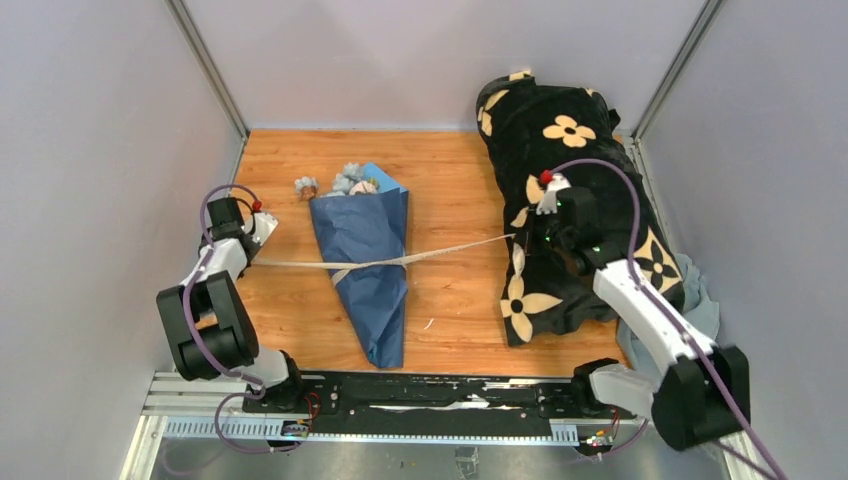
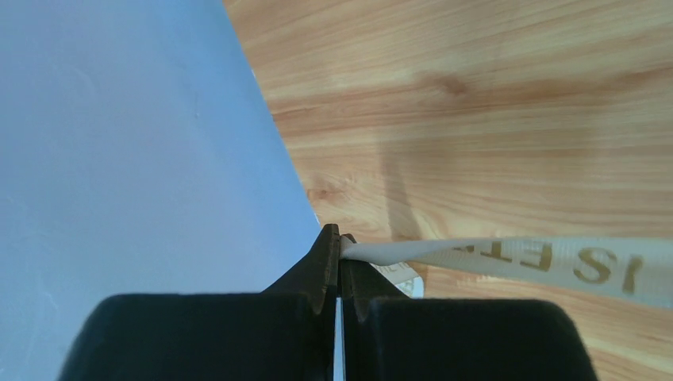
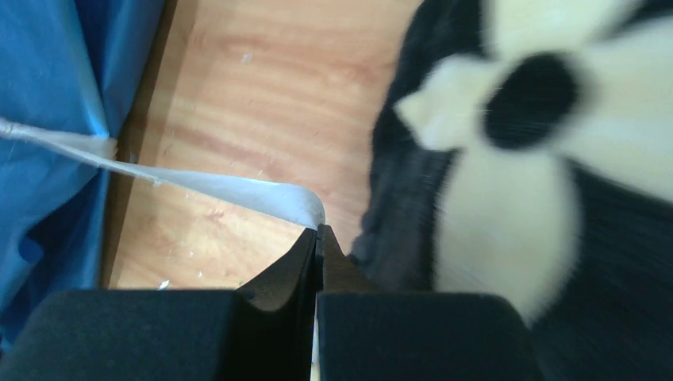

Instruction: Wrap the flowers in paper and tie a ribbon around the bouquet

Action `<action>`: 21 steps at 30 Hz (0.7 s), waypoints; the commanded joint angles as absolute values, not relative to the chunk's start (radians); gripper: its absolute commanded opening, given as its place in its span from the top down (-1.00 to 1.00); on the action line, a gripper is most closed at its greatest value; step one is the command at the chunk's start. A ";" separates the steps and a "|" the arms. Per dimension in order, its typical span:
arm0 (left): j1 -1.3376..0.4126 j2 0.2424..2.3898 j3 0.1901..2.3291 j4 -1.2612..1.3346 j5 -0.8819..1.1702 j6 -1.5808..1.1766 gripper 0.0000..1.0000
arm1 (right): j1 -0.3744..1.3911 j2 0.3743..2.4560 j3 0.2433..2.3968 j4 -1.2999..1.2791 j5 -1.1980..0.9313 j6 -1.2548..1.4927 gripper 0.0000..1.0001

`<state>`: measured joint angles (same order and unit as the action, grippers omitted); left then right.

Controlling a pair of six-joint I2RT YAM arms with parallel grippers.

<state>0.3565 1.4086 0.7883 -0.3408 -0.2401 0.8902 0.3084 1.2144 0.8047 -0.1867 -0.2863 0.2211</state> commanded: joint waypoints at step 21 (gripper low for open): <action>0.507 1.466 0.842 -0.604 0.032 1.118 0.07 | 0.228 1.127 0.900 -0.350 -0.149 -0.010 -0.25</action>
<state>0.5652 1.5883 0.7971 -0.3138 -0.1944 1.0489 0.0307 1.0397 0.7559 -0.2131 -0.1417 0.1890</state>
